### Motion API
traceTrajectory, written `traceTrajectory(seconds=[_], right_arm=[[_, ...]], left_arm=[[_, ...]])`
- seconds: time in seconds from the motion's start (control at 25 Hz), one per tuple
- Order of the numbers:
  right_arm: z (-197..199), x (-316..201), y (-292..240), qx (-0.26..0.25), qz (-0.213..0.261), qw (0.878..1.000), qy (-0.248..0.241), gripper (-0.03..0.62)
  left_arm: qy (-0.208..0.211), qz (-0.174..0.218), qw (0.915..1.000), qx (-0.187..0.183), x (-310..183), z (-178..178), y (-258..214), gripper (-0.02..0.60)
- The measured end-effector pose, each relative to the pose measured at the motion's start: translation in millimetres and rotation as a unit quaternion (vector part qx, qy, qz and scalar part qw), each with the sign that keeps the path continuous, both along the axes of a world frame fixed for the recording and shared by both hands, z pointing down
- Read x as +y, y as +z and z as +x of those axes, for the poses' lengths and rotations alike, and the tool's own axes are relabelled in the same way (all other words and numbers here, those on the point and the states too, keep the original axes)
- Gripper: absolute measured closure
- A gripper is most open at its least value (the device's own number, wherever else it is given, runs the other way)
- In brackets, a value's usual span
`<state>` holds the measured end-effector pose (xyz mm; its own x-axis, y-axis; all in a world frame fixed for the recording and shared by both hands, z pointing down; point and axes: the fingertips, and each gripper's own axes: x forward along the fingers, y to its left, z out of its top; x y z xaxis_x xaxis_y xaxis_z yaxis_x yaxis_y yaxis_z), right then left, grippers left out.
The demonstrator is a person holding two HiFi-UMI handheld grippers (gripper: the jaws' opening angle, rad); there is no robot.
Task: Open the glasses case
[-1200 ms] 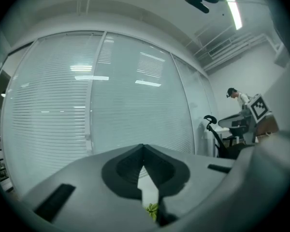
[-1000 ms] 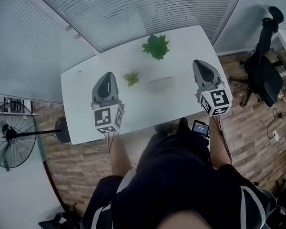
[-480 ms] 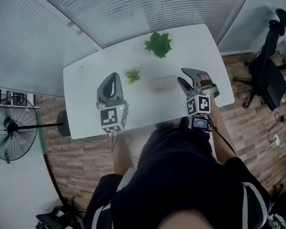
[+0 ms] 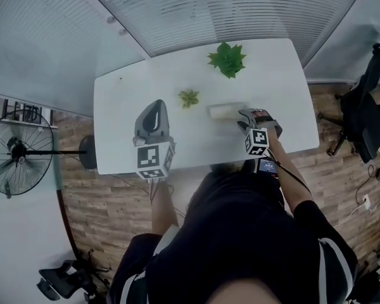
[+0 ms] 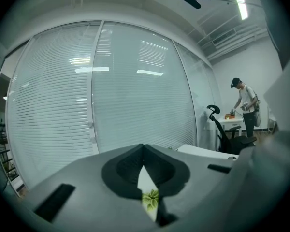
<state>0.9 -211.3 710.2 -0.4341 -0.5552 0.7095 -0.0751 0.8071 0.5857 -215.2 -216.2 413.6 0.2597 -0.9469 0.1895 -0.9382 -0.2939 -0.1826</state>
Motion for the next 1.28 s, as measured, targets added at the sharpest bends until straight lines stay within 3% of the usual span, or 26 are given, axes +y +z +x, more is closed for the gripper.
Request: traceTrajectory(seconds=[0.48,0.68,1.08,1.28], right_arm=[[-7.0,-4.1,25.6,0.015,-0.022,0.999,-0.020,0.427],[-6.4,-8.6,26.1,0.017,0.007,1.000,-0.025,0.496],[-6.4,-10.4,13.3,0.025,0.027,0.999,-0.035,0.543],[-3.3,-41.4,-16.2,0.007,0.043,0.999,-0.001,0.566]], left_arm=[[-0.027,0.009,0.9990,0.033,6.6,-20.2,-11.8,0.581],[-0.026,0.012,0.9985,0.047,9.0,-22.7,-14.1,0.581],[-0.026,0.021,0.9981,0.051,4.9,-23.2,-18.2,0.581],[-0.022,0.012,0.9981,0.056,2.5,-20.6,-11.6,0.581]])
